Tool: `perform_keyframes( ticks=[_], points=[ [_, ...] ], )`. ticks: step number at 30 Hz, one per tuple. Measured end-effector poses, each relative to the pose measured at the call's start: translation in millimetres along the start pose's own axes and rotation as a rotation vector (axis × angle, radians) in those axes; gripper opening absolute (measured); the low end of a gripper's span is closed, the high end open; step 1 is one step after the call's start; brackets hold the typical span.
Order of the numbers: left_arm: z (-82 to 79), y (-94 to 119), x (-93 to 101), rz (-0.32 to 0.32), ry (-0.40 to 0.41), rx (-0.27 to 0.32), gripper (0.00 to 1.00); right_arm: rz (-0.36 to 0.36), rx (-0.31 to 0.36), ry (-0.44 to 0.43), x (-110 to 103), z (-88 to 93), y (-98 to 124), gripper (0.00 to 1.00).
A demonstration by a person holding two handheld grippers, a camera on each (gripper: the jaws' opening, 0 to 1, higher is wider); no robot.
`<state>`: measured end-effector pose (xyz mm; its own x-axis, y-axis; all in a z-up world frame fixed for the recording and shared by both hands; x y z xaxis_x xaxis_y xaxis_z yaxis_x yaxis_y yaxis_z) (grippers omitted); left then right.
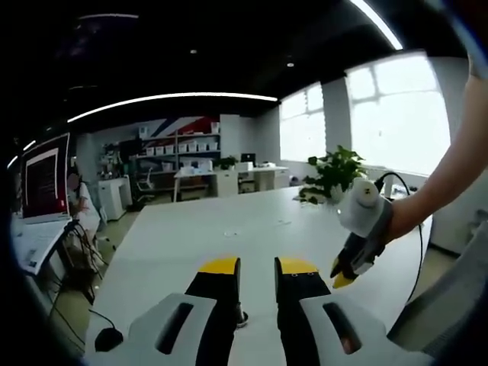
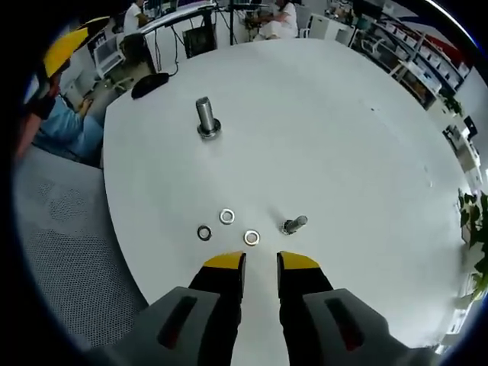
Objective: Place the washer onto the threaded stud by aligning its center hole with the stud, sliding it down to the base, and recovering from edge contact or off-axis alignment until the washer reaches the visible bottom stop.
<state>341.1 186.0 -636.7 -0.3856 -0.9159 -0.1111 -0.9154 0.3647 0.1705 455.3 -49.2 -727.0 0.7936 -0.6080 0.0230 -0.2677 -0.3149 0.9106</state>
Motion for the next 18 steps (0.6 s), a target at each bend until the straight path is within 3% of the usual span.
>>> perform_keyframes(
  ticks=[8, 18],
  points=[
    [-1.0, 1.2, -1.9, -0.012, -0.001, 0.005, 0.16, -0.015, 0.009, -0.022, -5.9, 5.8, 0.0, 0.18],
    [-1.1, 1.8, -0.3, -0.005, -0.01, 0.004, 0.16, -0.065, 0.012, -0.035, -32.6, 7.1, -13.8, 0.19]
  ],
)
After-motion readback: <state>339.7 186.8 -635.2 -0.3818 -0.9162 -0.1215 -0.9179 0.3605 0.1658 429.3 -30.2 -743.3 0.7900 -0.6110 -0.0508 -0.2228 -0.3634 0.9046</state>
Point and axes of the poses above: the point that each gripper's makers call its tool centre point, and the gripper's own axes: y roughly backward along the fingers, x roughly to its right, z roughly out of its underside, the point moved 10 cm from there along y, roughly backward along the fingers, and after that the axes turned 6 degrees about -y, right-handed, at the moved point
